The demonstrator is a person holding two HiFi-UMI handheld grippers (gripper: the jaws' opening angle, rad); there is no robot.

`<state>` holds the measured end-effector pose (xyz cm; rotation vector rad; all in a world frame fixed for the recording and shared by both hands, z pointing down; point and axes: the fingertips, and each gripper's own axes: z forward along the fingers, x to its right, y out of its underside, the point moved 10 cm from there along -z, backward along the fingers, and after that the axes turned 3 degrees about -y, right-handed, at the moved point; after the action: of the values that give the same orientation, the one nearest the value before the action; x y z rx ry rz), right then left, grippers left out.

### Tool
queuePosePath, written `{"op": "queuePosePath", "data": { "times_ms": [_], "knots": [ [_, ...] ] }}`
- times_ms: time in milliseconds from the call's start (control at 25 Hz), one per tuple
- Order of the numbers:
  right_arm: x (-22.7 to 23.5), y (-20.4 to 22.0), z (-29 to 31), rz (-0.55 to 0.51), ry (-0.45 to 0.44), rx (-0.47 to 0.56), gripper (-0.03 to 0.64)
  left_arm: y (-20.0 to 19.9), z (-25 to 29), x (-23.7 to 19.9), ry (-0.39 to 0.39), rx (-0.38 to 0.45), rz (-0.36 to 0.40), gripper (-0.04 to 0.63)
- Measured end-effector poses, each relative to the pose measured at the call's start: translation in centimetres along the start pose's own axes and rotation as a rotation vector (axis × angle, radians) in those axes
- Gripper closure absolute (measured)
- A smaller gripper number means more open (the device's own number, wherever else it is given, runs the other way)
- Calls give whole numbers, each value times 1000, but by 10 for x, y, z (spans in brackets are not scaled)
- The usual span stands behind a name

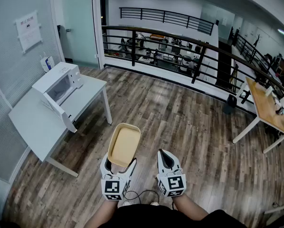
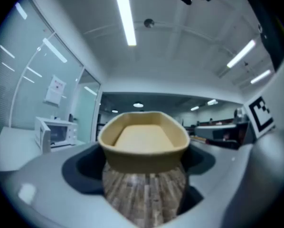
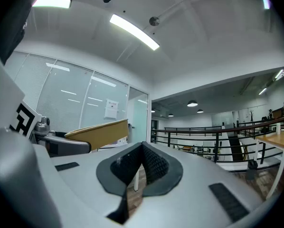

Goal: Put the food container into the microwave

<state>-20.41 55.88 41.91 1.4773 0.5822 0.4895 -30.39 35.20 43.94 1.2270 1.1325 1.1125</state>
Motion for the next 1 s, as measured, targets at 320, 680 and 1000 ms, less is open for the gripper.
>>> {"op": "queuePosePath", "data": {
  "times_ms": [320, 680, 1000],
  "knots": [
    [-24, -2, 6, -1, 9, 1, 612, 1, -16, -24, -1, 1, 11, 109],
    [-47, 3, 3, 52, 21, 49, 612, 9, -31, -43, 11, -9, 8, 109],
    [-19, 8, 16, 93, 39, 38, 612, 13, -2, -37, 24, -20, 6, 109]
  ]
}}
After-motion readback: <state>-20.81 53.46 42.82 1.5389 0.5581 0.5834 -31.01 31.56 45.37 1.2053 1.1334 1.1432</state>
